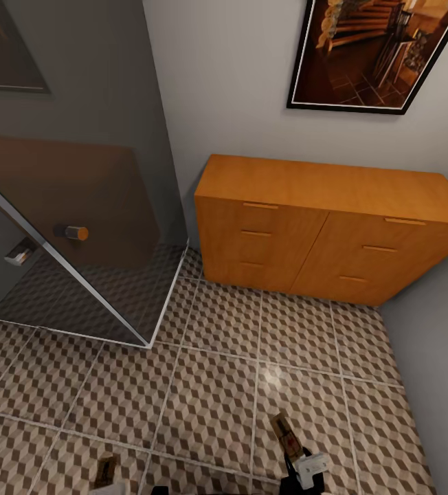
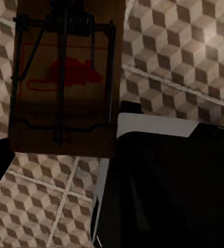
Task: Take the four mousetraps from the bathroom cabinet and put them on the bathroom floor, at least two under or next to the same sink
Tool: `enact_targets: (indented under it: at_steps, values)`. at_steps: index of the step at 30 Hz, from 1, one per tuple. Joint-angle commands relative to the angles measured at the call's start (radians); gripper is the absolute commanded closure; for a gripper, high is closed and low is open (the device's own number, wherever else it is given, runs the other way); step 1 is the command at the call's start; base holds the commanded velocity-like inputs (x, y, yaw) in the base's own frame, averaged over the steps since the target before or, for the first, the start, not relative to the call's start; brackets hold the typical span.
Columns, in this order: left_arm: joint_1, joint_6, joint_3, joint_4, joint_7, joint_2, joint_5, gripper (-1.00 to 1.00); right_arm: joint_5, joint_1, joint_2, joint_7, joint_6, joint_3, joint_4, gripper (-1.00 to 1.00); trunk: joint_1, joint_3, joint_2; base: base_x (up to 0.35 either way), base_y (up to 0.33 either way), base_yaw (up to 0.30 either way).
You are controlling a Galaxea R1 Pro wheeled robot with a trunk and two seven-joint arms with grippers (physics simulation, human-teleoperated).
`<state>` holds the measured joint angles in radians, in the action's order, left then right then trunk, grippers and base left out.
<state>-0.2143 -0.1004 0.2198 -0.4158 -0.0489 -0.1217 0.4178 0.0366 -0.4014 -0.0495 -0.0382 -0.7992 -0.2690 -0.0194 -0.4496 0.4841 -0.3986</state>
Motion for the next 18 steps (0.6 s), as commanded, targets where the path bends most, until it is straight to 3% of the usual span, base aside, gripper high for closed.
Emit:
enact_targets:
  at_steps: [1,5,7,12,18]
  values:
    - [0.0,0.01,0.01,-0.023,-0.045,-0.002,0.001,1.0,0.006,0.0,-0.003,-0.015,-0.003,-0.007,0.001,1.0,0.0,0.001,-0.001,0.0,0.0,0.0]
    - [0.0,0.008,0.018,-0.055,-0.093,-0.003,-0.03,1.0,0.006,0.0,-0.008,-0.042,-0.003,-0.006,0.0,1.0,0.0,0.001,-0.001,0.0,0.0,0.0]
    - [0.0,-0.043,0.027,-0.057,-0.099,-0.004,-0.047,1.0,0.006,0.0,-0.007,-0.045,-0.003,-0.005,0.0,1.0,0.0,0.001,-0.001,0.0,0.0,0.0]
    - [-0.001,-0.268,0.058,0.018,-0.104,0.001,-0.093,1.0,0.005,0.0,-0.007,-0.047,-0.004,-0.006,-0.001,1.0,0.0,0.001,-0.001,0.0,0.0,0.0]
    - [-0.001,-0.321,0.103,0.087,-0.104,0.011,-0.103,1.0,0.005,0.001,-0.005,-0.048,-0.006,-0.004,-0.001,1.0,0.0,0.001,-0.001,0.0,0.0,0.0]
